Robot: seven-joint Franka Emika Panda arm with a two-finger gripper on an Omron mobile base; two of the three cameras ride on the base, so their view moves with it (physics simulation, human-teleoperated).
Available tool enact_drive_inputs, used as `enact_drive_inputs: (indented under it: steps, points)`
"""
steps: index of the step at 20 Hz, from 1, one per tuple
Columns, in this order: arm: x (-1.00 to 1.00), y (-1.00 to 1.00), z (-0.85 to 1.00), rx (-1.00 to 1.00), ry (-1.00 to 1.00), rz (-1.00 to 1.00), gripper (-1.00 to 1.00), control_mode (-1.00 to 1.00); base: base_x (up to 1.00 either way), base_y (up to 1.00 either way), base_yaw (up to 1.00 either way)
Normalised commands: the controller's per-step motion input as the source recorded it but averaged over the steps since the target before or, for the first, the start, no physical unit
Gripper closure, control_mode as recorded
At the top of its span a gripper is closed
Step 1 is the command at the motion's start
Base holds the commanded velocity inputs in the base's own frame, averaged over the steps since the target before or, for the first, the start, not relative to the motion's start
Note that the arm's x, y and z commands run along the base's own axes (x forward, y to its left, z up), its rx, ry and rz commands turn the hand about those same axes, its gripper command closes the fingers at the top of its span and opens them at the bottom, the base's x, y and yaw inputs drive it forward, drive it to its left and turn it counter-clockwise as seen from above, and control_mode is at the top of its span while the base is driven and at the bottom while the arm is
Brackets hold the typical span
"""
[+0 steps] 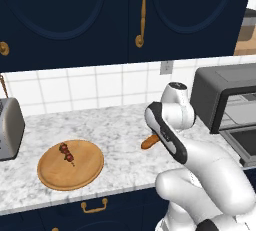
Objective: Pick up the kebab skewer and baguette bread, and place them inside the toaster oven. Close the toaster oven door and start by setting the timer.
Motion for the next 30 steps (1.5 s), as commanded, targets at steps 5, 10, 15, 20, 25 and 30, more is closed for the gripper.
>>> enact_drive_inputs:
  steps: [5,10,15,20,25,30]
  points:
    - [-0.17,-0.38,0.15,0.03,-0.02,-0.11,1.0,-1.0,0.0,0.0,0.0]
    - [-0.36,-0.26,0.14,0.0,-0.07,-0.15,1.0,-1.0,0.0,0.0,0.0]
    - [-0.18,-0.56,0.29,0.01,-0.14,-0.13,1.0,-1.0,0.0,0.0,0.0]
    - [-0.31,-0.73,0.51,0.03,-0.07,-0.11,1.0,-1.0,0.0,0.0,0.0]
    - [-0.19,-0.79,0.32,0.0,-0.02,-0.12,1.0,-1.0,0.0,0.0,0.0]
    - [-0.12,-0.76,0.17,0.0,0.0,-0.11,1.0,-1.0,0.0,0.0,0.0]
